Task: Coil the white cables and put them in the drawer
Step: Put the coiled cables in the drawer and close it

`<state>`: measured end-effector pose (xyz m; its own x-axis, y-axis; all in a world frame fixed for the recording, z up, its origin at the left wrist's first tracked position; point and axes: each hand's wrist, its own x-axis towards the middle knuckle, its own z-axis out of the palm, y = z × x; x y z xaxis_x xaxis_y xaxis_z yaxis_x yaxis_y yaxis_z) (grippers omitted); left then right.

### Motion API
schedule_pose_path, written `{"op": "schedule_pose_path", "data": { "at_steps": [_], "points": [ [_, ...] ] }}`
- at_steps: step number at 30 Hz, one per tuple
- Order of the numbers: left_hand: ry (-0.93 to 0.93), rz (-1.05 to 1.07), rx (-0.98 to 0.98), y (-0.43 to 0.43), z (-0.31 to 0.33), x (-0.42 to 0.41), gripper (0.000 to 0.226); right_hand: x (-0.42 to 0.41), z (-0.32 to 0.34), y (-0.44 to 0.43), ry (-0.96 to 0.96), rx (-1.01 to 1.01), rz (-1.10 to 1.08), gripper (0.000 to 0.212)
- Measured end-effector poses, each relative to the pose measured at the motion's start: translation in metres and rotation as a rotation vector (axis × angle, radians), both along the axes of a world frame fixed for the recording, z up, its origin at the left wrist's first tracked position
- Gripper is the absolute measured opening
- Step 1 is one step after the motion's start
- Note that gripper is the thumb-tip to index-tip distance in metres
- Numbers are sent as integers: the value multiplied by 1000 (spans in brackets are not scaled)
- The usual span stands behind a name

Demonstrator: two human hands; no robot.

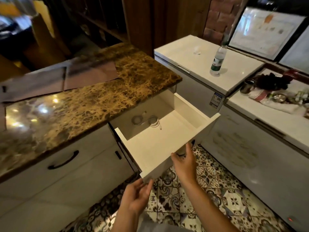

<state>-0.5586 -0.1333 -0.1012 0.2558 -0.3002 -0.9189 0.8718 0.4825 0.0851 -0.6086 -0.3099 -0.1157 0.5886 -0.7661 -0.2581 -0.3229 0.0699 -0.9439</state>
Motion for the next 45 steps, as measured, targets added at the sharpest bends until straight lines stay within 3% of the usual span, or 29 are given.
{"op": "schedule_pose_path", "data": {
  "at_steps": [6,14,23,29,37,45],
  "points": [
    [155,203,-146,2,-8,7,39,12,-18,9,-21,296,-84,63],
    [154,242,-161,3,-17,27,39,42,-25,8,2,335,-131,77],
    [139,245,-120,1,-19,70,38,87,-21,10,-85,385,-180,66],
    [139,272,-103,1,-22,97,39,111,-18,11,-105,354,-175,72],
    [170,320,-183,3,-21,131,38,147,-15,12,-104,367,-174,76],
    [137,298,-213,6,-24,177,37,191,-7,15,-87,372,-168,64]
  ]
}}
